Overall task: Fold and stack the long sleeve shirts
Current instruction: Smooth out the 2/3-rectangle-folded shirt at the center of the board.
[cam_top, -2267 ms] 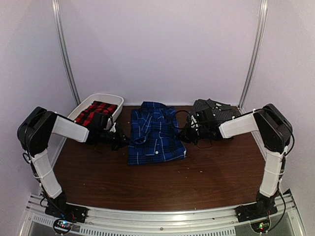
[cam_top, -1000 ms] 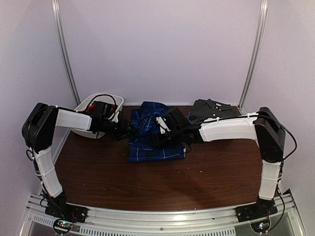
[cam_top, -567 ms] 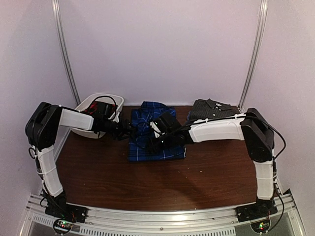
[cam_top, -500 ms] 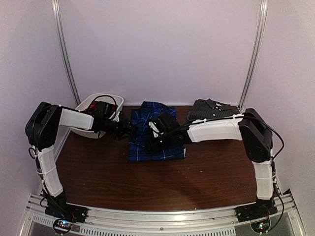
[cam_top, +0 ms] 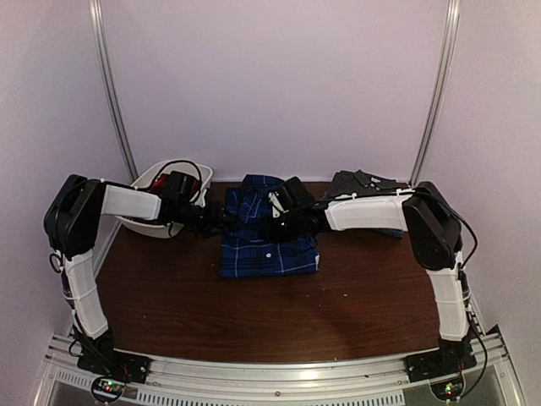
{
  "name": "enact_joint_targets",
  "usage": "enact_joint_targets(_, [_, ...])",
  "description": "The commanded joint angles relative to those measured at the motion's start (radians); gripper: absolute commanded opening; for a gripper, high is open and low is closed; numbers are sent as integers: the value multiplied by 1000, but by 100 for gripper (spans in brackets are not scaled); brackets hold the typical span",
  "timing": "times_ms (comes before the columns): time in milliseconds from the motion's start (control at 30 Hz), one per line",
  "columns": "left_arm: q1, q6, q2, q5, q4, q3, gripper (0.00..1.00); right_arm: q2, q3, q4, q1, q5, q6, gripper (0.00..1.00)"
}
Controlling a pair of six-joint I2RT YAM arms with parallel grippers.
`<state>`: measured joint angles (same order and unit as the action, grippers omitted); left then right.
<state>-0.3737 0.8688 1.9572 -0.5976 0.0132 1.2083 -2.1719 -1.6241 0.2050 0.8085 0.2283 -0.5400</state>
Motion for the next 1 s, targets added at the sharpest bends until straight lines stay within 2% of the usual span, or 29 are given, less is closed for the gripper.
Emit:
enact_joint_targets(0, [9, -77, 5, 40, 54, 53, 65, -67, -72, -96, -59, 107, -119, 20])
enact_joint_targets(167, [9, -148, -15, 105, 122, 81, 72, -127, -127, -168, -121, 184, -211, 20])
enact_joint_targets(367, [9, -219, -58, 190, 177, 101, 74, -125, -177, -150, -168, 190, -201, 39])
enact_joint_targets(533, [-1, -256, -149, 247, 185, 56, 73, -89, -221, -33, -173, 127, -84, 52])
enact_joint_targets(600, [-29, -262, -189, 253, 187, 33, 69, -48, -196, -3, -167, 101, -34, 55])
enact_joint_targets(700, [-84, -252, -210, 250, 178, 12, 55, 10, -128, 29, -151, 54, 20, 55])
enact_joint_targets(900, [-178, -228, -104, 243, 166, 78, 25, 65, -8, 43, -115, -16, 86, 43])
enact_joint_targets(967, [-184, -223, -45, 238, 165, 120, 20, 46, -18, 61, -116, -18, 100, 40])
